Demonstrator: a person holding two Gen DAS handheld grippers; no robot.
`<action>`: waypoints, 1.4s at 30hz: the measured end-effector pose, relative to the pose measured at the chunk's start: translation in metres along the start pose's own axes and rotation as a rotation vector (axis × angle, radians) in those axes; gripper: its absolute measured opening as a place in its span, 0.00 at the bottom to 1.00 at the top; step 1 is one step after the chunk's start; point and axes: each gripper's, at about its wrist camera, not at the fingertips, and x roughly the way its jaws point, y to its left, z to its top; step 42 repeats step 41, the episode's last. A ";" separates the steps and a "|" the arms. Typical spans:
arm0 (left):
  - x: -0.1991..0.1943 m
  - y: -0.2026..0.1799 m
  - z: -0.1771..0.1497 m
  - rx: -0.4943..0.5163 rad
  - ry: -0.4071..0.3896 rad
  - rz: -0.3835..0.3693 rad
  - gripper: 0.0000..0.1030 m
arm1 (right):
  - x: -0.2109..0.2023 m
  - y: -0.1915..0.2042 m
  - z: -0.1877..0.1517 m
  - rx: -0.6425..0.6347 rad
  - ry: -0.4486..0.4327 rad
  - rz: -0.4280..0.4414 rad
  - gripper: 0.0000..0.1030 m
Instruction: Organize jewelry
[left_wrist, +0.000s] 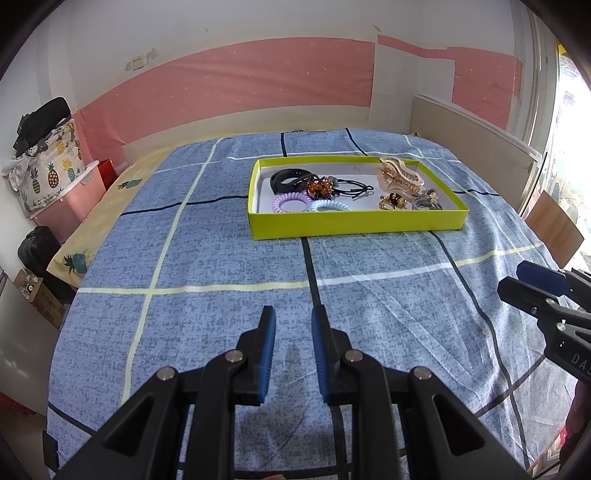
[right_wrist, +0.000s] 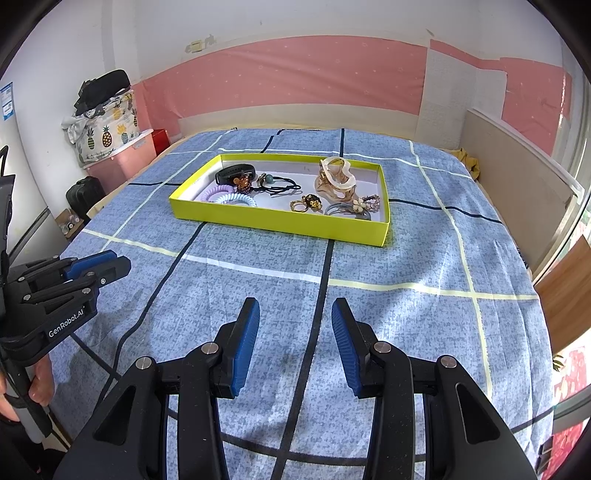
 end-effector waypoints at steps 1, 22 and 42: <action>0.000 0.000 0.000 0.000 0.000 -0.001 0.20 | 0.000 0.000 0.000 -0.001 0.000 0.000 0.40; 0.002 -0.002 0.000 0.006 0.001 0.028 0.20 | 0.000 0.000 0.000 -0.001 0.000 -0.001 0.40; 0.004 -0.002 -0.001 -0.005 -0.004 0.031 0.20 | 0.000 -0.001 -0.001 0.000 0.002 -0.002 0.40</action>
